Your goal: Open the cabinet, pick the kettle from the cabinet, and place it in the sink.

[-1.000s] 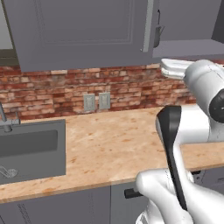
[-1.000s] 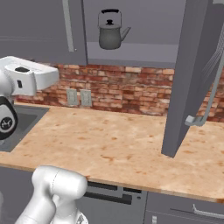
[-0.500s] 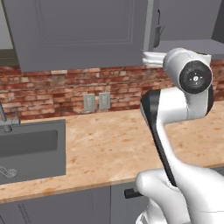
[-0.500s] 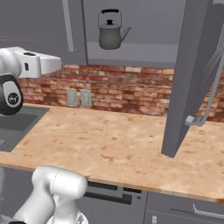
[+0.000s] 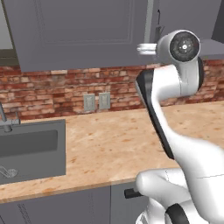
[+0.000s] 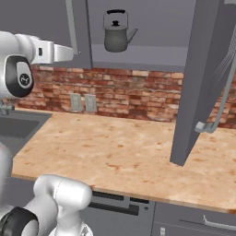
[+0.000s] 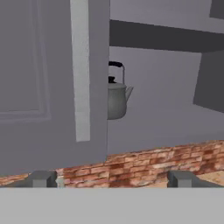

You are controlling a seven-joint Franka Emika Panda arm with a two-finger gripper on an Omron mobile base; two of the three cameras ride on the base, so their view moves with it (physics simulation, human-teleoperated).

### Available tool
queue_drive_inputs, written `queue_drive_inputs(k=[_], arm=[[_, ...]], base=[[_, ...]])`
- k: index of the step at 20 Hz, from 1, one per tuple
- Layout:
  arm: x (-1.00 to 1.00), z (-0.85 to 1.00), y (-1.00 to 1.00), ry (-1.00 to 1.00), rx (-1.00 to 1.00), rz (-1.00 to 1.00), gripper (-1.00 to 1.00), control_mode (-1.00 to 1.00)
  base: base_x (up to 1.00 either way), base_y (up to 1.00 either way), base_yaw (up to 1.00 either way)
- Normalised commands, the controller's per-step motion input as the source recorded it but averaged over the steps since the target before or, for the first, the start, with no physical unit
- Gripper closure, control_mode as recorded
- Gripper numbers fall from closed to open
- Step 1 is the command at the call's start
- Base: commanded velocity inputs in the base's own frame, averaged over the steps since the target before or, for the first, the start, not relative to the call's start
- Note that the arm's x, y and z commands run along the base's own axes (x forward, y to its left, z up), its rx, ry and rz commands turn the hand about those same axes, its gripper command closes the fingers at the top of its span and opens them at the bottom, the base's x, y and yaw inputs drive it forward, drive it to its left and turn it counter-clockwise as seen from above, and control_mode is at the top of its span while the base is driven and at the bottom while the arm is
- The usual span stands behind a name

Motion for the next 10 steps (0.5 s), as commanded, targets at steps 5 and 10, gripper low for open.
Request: queue_drive_inputs(k=[5, 10], arm=[[0.41, 0.11, 0.00, 0.17, 0.00, 0.05, -1.00, -1.00], [0.42, 0.07, -0.01, 0.11, 0.00, 0.11, -1.00, -1.00]], base=[[0.00, 0.00, 0.00], [0.00, 0.00, 0.00]])
